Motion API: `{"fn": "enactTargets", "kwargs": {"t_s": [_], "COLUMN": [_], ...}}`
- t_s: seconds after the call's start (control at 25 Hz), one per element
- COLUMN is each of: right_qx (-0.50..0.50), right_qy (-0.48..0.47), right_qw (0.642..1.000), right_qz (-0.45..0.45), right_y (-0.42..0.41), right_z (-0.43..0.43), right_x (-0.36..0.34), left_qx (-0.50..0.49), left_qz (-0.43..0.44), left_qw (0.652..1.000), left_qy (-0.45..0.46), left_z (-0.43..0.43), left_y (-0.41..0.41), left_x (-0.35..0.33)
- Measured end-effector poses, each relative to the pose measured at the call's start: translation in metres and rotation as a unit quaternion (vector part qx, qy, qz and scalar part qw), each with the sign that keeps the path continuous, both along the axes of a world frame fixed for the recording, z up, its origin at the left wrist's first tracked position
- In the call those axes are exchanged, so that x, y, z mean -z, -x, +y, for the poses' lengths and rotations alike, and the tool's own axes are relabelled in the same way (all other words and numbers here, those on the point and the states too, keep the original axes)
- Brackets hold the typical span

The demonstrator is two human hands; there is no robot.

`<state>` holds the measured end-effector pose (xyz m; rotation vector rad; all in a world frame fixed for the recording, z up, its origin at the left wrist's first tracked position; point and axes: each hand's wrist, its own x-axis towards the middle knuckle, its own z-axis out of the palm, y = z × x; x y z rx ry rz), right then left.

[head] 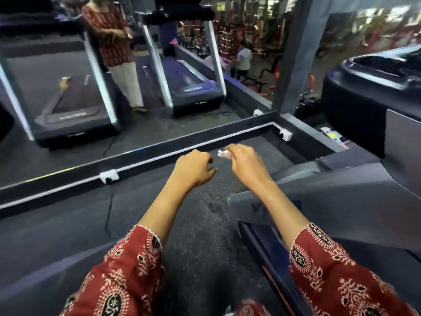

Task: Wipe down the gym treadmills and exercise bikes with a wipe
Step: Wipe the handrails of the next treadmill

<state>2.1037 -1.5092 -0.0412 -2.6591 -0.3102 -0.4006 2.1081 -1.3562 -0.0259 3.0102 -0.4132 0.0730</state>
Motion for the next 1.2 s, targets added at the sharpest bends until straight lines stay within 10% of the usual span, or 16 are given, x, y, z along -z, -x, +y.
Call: {"fn": "enactTargets", "kwargs": {"t_s": [0.44,0.96,1.2], "right_qx": [0.333,0.622,0.624], "right_qy": [-0.058,-0.003,0.078], "right_qw": [0.937,0.677,0.609], "right_qz": [-0.088,-0.394,-0.484], "right_y": [-0.007,0.150,0.197], "right_z": [-0.084,-0.079,-0.124], "right_x": [-0.004,-0.013,-0.046], "left_qx": [0.324,0.701,0.709], "left_qz": [-0.009,-0.078,-0.184], "left_qw": [0.945,0.659,0.547], "left_qy": [0.050,0.261,0.407], "left_z": [-0.121,-0.208,-0.266], "left_y": [-0.111,-0.011,0.041], "left_x": [-0.014,-0.054,-0.079]}}
